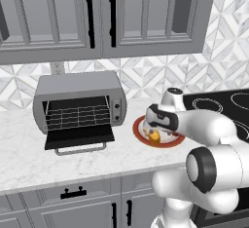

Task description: Pick up the kebab skewer and baguette bread, and place them inside the toaster oven. Close the toaster oven door and start by setting the timer.

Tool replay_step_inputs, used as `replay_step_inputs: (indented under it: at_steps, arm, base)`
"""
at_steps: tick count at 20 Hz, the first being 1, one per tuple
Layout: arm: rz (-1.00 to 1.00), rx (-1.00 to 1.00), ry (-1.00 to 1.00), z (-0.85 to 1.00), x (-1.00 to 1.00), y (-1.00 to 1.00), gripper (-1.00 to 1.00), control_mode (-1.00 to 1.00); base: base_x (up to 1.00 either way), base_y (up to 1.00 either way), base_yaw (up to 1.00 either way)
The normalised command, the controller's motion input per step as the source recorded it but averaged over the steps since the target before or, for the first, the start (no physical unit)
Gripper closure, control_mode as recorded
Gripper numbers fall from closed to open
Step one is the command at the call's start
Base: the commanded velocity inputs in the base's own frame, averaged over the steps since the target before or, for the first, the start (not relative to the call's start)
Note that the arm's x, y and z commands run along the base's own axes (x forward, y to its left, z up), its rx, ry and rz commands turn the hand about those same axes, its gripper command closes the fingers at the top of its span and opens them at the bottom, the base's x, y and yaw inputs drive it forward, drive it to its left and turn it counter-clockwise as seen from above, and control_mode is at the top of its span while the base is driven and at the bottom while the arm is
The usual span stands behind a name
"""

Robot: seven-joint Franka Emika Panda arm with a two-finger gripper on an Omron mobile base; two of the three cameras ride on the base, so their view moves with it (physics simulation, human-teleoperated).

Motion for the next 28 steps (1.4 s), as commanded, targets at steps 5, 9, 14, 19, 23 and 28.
replay_step_inputs:
  at_steps: [5, 9, 14, 19, 23, 28]
  arm:
    - [0.0, 0.0, 0.0, -0.27, 0.0, 0.0, -1.0, -1.0]
    - [0.0, 0.0, 0.0, -0.14, 0.01, 0.0, -1.0, -1.0]
    - [0.0, 0.0, 0.0, -0.03, 0.09, 0.01, -1.0, -1.0]
    - [0.0, 0.0, 0.0, -0.02, 0.24, 0.07, -1.0, -1.0]
    - [0.0, 0.0, 0.0, -0.08, 0.26, 0.04, -1.0, -1.0]
    - [0.0, 0.0, 0.0, -0.14, 0.0, 0.0, -1.0, -1.0]
  base:
    - [0.0, 0.0, 0.0]
    - [0.0, 0.0, 0.0]
    - [0.0, 0.0, 0.0]
    - [0.0, 0.0, 0.0]
    - [0.0, 0.0, 0.0]
    - [0.0, 0.0, 0.0]
